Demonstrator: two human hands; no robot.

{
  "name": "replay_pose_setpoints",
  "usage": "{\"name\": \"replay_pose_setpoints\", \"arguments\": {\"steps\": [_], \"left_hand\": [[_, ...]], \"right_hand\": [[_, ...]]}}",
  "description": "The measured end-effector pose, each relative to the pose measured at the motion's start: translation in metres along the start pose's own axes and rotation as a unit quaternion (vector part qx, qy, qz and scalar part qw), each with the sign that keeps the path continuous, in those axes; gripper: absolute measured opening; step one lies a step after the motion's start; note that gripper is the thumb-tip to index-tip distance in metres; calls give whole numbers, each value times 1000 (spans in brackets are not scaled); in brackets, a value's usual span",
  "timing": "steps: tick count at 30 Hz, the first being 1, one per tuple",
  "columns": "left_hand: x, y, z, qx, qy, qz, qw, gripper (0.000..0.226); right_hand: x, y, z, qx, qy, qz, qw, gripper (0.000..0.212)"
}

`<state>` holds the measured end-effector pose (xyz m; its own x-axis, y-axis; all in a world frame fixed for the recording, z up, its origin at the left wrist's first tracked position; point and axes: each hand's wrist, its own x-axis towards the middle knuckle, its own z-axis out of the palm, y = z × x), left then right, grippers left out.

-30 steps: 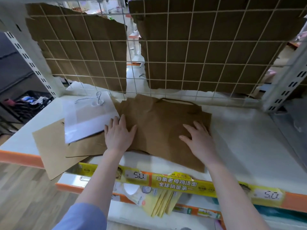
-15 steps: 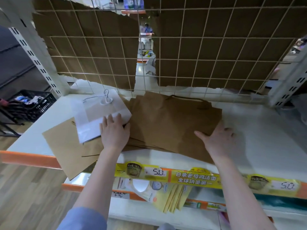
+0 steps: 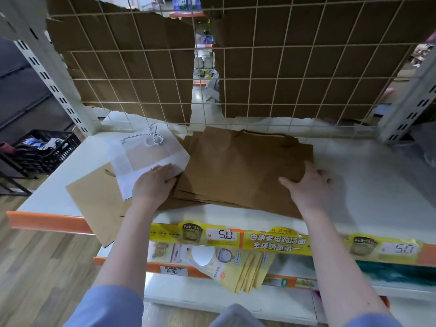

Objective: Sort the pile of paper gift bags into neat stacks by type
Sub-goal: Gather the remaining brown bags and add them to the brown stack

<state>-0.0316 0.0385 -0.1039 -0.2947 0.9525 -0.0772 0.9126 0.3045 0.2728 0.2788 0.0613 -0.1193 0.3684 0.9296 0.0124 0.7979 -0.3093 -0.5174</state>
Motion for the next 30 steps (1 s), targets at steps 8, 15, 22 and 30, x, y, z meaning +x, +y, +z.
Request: {"name": "replay_pose_setpoints", "arguments": {"steps": [8,15,22,30], "left_hand": [[6,17,-4,78,71,22,994,25],[-1,22,5,11,152,22,988,29],[-19,42,-9,-47,190,34,980,34],[-67,63,25,-105,200,219,949,28]], "right_hand": [[6,9,-11,29,-1,-3,1000,81],[12,19,-18,31,11,4,999,82],[12,20,-19,22,14,-5,1000,80],[11,20,-21,42,0,-8,999,79]]}}
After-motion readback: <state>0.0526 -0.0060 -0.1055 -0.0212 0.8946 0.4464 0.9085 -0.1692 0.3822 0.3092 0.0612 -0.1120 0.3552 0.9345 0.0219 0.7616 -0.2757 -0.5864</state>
